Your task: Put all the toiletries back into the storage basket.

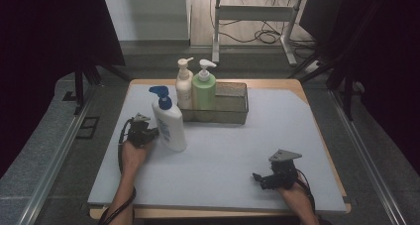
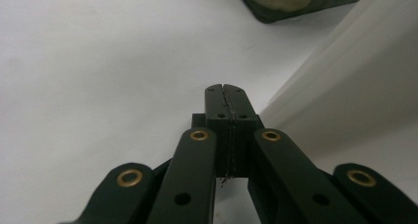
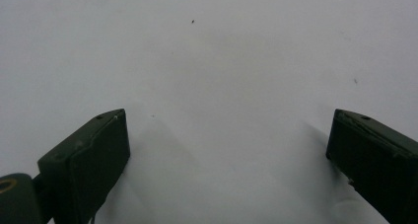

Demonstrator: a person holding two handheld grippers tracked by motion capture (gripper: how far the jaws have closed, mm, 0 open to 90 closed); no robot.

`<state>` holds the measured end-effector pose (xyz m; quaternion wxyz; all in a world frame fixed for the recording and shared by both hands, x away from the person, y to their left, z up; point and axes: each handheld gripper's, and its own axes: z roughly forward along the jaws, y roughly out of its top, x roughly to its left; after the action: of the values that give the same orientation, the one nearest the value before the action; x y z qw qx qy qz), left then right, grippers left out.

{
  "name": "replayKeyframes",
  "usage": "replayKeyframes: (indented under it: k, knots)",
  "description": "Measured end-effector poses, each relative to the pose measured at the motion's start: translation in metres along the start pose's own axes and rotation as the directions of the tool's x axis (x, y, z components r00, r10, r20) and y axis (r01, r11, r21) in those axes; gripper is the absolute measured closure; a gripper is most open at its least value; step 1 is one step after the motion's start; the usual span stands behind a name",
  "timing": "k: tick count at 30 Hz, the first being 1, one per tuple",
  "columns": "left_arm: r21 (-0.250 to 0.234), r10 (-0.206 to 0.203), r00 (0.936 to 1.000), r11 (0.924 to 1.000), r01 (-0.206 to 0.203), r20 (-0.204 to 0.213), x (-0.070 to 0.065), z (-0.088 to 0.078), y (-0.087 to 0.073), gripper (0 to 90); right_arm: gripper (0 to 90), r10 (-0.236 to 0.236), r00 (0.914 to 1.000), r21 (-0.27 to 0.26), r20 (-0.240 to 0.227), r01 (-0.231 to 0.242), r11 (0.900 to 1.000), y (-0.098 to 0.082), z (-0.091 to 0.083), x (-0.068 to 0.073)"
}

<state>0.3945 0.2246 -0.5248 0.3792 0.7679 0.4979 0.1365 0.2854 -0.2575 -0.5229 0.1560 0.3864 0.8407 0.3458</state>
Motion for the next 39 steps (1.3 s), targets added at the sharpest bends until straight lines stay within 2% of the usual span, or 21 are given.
replayKeyframes:
  k: [1, 9, 22, 37, 39]
  knots:
    - [0.001, 0.004, 0.9999, 1.0, -0.004, 0.01, -0.001, 0.001, 0.001, 89.2, 2.3, 0.0, 1.0, 0.0, 0.0, 0.0, 1.0, 0.0, 0.0, 0.0]
    - [-0.005, 0.001, 1.0, 1.0, -0.001, 0.01, -0.003, 0.001, -0.001, 89.2, 2.3, 0.0, 1.0, 0.0, 0.0, 0.0, 1.0, 0.0, 0.0, 0.0]
    - [0.002, 0.019, 0.9995, 0.9998, -0.019, 0.026, -0.009, 0.0, -0.002, 89.2, 2.3, 0.0, 1.0, 0.0, 0.0, 0.0, 1.0, 0.0, 0.0, 0.0]
    - [0.014, 0.041, 0.9978, 0.999, -0.042, 0.052, -0.031, 0.009, 0.002, 89.1, 2.3, 0.0, 1.0, -0.001, 0.0, 0.0, 1.0, 0.0, 0.0, 0.0]
    - [0.016, 0.054, 0.997, 0.9984, -0.055, 0.057, -0.035, 0.01, 0.003, 89.1, 2.3, 0.0, 1.0, 0.0, 0.0, 0.0, 1.0, 0.0, 0.0, 0.0]
